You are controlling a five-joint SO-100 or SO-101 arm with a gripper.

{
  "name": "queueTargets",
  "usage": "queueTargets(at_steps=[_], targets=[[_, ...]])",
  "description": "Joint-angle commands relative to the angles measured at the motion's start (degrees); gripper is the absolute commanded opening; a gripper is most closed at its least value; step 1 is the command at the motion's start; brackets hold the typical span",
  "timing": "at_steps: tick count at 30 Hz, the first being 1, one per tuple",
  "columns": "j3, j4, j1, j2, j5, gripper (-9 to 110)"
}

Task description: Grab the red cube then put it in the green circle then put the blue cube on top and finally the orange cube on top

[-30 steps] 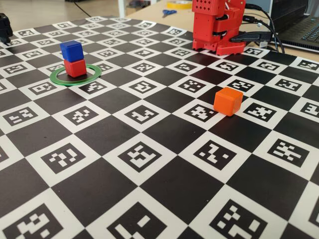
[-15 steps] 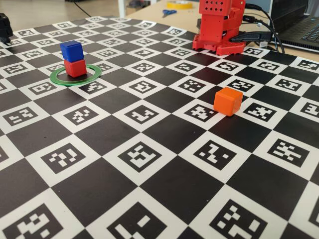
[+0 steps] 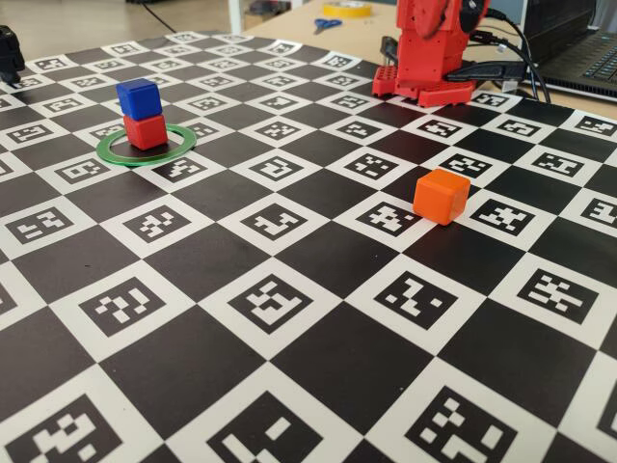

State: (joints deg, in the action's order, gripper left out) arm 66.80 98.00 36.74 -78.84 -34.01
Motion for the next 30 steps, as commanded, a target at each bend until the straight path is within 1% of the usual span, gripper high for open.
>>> queueTargets(at_steps=[1,5,13,21,30], targets=[[-5.54,-0.09,2.29,1.23,-3.08,39],[-5.63,-0.97,3.43,4.22,-4.13,39],[-4.22,-6.5,3.25,6.15,-2.02,39],[2.64,-12.74,1.49,7.03,-2.55,39],[8.88,-16.96,0.62,8.0,-3.6,39]])
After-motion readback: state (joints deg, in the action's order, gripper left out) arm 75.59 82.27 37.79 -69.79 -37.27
